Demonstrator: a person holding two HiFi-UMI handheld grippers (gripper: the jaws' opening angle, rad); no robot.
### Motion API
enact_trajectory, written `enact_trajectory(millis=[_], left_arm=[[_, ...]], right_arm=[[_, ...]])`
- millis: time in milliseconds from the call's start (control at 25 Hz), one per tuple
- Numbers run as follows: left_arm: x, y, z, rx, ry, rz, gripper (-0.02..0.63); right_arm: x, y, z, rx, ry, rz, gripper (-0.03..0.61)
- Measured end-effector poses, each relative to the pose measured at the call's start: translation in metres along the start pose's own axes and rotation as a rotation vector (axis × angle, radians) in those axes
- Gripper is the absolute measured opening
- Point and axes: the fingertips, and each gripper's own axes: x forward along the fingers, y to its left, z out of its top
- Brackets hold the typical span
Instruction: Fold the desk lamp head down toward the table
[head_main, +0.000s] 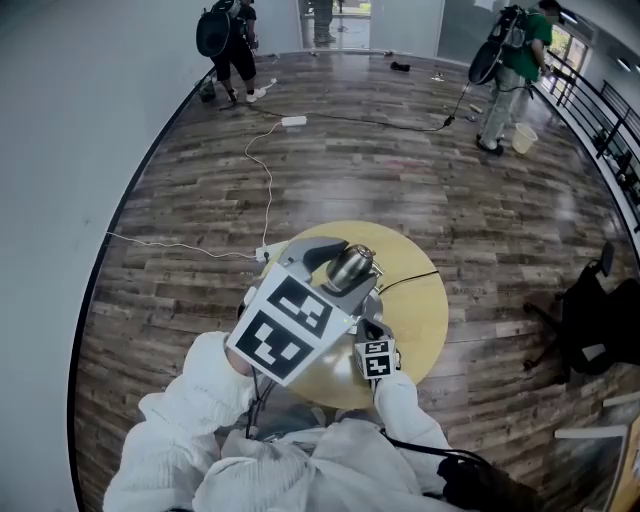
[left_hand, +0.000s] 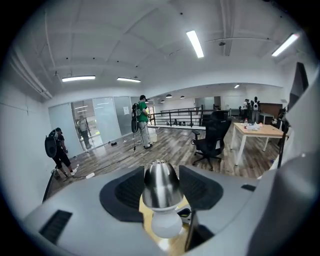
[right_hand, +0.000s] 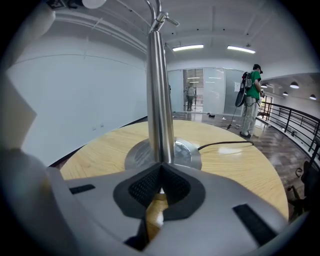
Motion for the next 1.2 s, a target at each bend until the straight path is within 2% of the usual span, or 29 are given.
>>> enact_trajectory(millis=[280, 520, 720, 920, 1200], left_arm=[[-0.013, -0.004, -0.023, -0.012, 0.048, -0.021, 0.219], [-0.026, -0.013, -0.052, 0.014, 0.103, 0.015, 0.221], [-0.031, -0.021, -0.084, -0.031, 0.15, -0.009, 0.221], [-0.034, -0.021, -0.126, -0.072, 0.227, -0.016, 0.221], [-0.015, -0.032, -0.204, -0.078, 0.317, -0.015, 0.224]], right_arm=[[-0.002, 0.001, 0.002, -0.021, 0.008, 0.023, 0.012], [-0.001, 0.003, 0.001, -0.041, 0.022, 0.049, 0.012], [-0.003, 0.002, 0.001, -0.055, 0.016, 0.052, 0.012], [0.0, 0.005, 0.002, -0.056, 0.016, 0.05, 0.012], [0.0, 0.006, 0.003, -0.066, 0.014, 0.042, 0.012]])
